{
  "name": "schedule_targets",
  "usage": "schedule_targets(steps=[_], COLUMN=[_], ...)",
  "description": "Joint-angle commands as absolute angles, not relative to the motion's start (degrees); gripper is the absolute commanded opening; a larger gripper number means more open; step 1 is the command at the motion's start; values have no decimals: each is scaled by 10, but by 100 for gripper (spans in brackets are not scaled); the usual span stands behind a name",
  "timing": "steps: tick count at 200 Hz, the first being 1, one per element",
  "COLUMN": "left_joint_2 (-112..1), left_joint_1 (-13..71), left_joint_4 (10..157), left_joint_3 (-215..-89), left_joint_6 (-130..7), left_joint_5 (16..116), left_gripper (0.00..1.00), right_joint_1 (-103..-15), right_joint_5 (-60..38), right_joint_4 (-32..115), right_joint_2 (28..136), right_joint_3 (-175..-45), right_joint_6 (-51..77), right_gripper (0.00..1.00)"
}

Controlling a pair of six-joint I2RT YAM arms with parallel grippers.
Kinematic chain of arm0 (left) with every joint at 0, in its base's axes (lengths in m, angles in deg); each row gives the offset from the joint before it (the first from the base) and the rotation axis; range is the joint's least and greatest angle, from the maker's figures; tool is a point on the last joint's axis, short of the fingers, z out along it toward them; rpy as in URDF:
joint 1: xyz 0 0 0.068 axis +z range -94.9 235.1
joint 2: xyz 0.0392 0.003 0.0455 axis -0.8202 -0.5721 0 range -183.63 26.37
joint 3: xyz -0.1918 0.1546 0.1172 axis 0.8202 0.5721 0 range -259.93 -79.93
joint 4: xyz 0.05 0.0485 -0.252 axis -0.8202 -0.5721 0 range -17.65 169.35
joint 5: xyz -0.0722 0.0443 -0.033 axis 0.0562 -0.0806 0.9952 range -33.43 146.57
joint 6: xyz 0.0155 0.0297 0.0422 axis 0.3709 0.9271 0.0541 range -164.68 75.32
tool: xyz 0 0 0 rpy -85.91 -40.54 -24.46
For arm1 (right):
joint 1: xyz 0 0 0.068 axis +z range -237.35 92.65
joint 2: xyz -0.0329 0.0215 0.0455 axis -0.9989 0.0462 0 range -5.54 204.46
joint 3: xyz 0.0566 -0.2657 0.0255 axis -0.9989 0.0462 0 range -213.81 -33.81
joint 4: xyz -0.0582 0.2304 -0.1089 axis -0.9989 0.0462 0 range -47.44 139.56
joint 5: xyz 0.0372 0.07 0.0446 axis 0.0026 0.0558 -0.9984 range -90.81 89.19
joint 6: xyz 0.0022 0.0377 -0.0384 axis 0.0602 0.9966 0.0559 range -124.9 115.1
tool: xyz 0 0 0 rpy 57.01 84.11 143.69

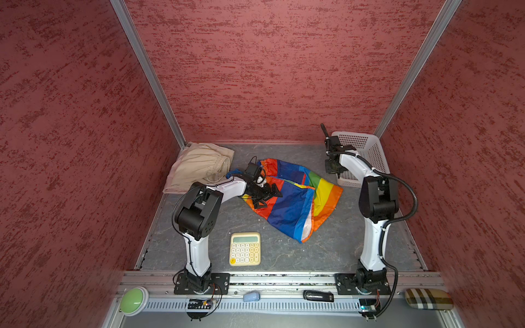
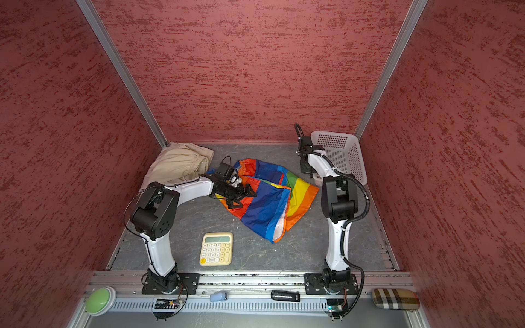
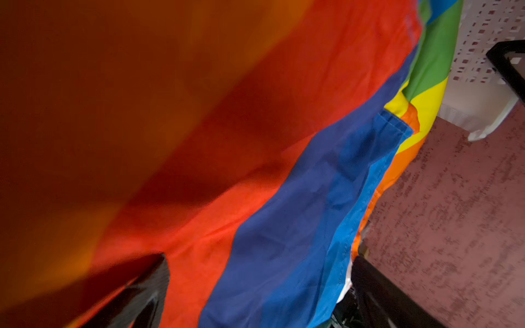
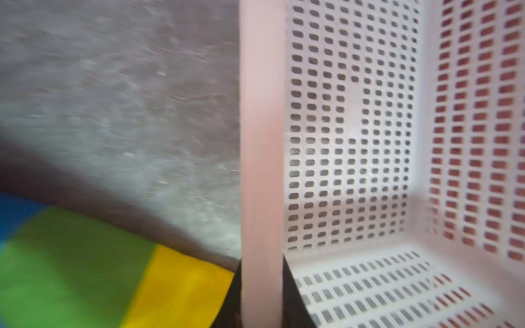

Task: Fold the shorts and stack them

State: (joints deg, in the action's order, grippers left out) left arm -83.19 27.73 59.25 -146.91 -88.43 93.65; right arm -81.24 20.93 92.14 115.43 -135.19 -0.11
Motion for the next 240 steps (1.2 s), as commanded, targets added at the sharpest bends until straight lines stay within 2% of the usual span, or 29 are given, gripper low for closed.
schedule_targets(steps=[1,29,54,82,109,134,172,191,210,240], left_joint_2=[-830,-805,-734,-640,-612,-719,-910,-1000,-1047,-1111], left_joint_1=[226,165,171,239,316,356,347,332,323,324], left_joint_4=[731,849,819,667,555,481,358,273,251,233], left_joint_3=[-1445,-1412,-1421,-1483,-1561,-1671,-1838,-1932,-1985,-2057], left_joint_6=[-1000,-1116,-1112,-1019,-908,-816,-678,-607,-569,-541], left_joint_5=[980,980,959,942,900,881,820,747,680,639], left_gripper=[99,99,99,99,99,99,99,99,99,99], right_joint_1=[-825,-825,-821,-814,-767,-709,-637,-615,-601,-591], right_joint_5=[246,178,88,-8,-66,-108,-142,-146,-147,-150], right_joint_4=[918,934,921,866,820,741,665,645,635,615], right_joint_2=[1123,1099,1017,910,877,895,947,969,979,981], right_joint_3=[-1356,-1377,-1333,-1226,-1158,-1099,-1040,-1019,-999,-957], right_joint_6=[-16,23,82,133,174,222,263,273,276,287], right_gripper=[13,63,98,99,99,99,99,99,99,99])
